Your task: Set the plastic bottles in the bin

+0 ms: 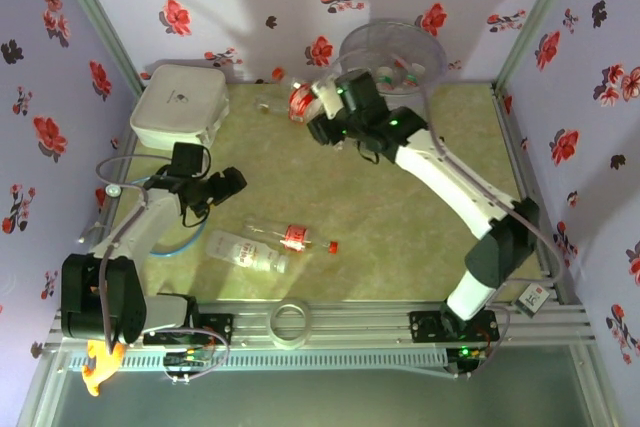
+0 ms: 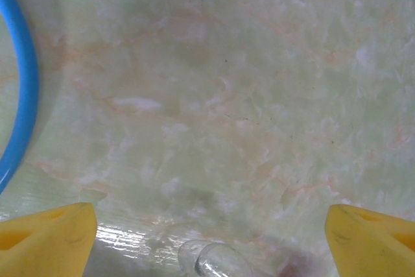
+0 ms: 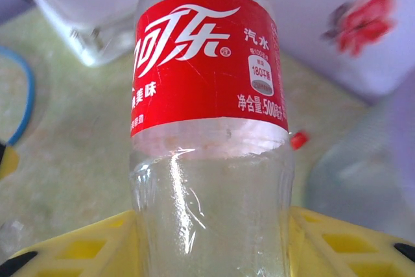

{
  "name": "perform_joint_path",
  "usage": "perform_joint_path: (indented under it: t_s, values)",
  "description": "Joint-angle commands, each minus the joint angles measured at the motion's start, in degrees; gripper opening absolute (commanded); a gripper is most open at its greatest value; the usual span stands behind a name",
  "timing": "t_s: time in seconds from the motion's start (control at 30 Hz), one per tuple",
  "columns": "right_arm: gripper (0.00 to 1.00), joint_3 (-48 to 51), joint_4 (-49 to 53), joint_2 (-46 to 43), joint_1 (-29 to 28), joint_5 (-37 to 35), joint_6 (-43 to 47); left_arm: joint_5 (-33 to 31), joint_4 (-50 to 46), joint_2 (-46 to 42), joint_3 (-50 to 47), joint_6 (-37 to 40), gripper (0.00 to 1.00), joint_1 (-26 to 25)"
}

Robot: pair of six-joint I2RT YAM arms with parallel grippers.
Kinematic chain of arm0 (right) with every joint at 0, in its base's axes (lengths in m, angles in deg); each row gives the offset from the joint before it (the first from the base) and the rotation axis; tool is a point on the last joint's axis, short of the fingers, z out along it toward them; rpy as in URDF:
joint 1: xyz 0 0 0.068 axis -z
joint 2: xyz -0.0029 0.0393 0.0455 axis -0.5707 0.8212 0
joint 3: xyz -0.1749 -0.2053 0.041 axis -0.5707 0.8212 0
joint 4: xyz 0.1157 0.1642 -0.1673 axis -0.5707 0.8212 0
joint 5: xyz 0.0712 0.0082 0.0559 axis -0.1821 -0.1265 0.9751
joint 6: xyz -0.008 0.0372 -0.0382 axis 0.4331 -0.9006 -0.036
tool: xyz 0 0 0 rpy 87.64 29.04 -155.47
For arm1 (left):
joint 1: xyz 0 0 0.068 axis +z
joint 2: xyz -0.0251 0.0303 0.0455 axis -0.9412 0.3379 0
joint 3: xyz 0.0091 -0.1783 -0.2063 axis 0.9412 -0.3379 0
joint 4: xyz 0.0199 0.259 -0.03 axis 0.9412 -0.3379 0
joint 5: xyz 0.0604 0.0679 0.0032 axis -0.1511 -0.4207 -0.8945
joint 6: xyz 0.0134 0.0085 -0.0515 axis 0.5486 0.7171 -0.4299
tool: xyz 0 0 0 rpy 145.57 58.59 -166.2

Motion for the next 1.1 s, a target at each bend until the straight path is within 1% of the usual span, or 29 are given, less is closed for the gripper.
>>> perform_joint_path:
  t_s: [0.0,0.17,0.23,0.33,0.57,0.63,0.73,0.83,1.0,1.07]
  values:
    - [0.54,-2.86,0.52,-3.94,4.78,-6.77,-1.97,0.75,1.39,0.93,1.78,-0.32,0.92,-0.69]
    - [0.53,-7.71,0.20,-2.81,13.94,-5.46,-4.50,0.83,1.82,1.20,2.00,-0.66,0.92,-1.20]
    - [0.52,-12.51,2.33,0.54,17.64,-4.29,-6.09,0.83,1.93,1.11,1.96,-0.84,0.92,-1.39]
    - [0.52,-19.31,4.80,6.36,21.59,-3.47,-7.26,0.83,2.59,0.89,1.75,-1.30,0.92,-1.82]
    - [0.51,-31.41,5.12,17.66,25.25,-1.57,-8.24,0.83,4.83,1.45,1.86,-2.80,0.92,-3.17]
    - [0.51,-36.07,7.17,21.49,26.23,-1.17,-8.24,0.84,4.98,1.63,2.04,-2.82,0.92,-3.50]
    - [0.51,-40.16,9.35,25.83,27.30,-0.55,-8.24,0.76,5.14,1.63,1.88,-2.92,0.92,-3.77]
    - [0.51,-40.30,10.22,27.68,27.84,-0.01,-7.78,0.75,5.60,1.61,1.52,-3.08,0.92,-3.86]
    - [0.55,-33.04,7.27,27.00,27.89,0.59,-6.59,0.80,6.45,2.06,0.99,-3.30,0.92,-3.99]
    - [0.61,-31.35,6.83,27.03,27.89,0.75,-6.33,0.84,6.74,2.34,0.99,-3.28,0.92,-4.11]
